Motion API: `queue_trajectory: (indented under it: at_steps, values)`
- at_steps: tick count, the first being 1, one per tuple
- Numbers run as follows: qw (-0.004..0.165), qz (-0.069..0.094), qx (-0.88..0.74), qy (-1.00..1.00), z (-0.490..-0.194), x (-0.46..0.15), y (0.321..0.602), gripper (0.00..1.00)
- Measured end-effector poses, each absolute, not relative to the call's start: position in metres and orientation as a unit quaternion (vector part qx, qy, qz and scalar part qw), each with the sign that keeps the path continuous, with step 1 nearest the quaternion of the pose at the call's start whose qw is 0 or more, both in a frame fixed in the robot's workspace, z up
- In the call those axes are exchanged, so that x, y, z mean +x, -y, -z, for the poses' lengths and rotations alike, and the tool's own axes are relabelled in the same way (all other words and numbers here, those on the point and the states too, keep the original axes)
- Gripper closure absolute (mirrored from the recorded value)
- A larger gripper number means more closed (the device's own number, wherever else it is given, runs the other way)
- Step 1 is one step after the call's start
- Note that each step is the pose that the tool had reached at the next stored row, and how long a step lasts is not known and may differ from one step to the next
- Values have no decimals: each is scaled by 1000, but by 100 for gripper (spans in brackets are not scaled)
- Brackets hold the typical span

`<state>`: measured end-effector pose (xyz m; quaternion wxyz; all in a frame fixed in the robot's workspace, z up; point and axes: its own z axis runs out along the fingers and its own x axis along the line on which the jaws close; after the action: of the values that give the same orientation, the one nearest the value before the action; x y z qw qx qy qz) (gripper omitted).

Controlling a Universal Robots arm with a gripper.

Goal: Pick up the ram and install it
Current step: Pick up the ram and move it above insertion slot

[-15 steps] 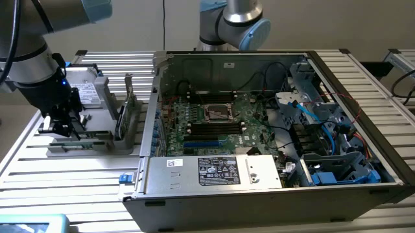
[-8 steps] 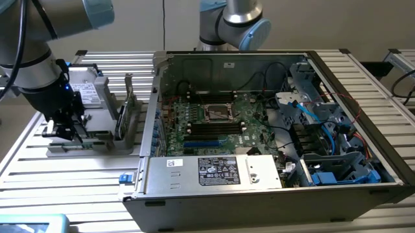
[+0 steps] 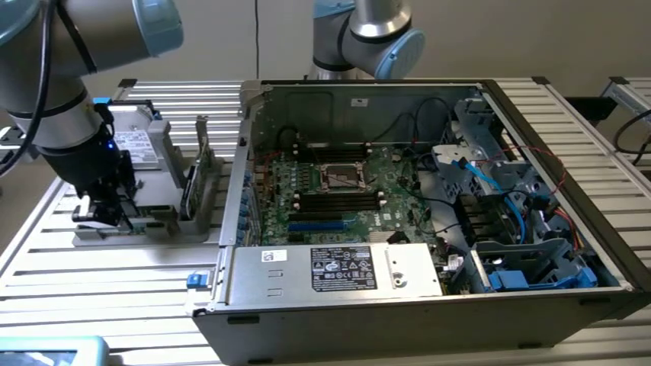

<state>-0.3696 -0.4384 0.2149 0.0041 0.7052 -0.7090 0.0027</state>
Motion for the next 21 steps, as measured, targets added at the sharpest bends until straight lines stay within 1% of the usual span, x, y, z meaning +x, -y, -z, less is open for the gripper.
queue_trajectory:
  at_steps: [9, 21]
  values:
    - [5, -2, 705, 709, -206, -370, 438, 64]
    - [5, -2, 705, 710, -202, -370, 436, 64]
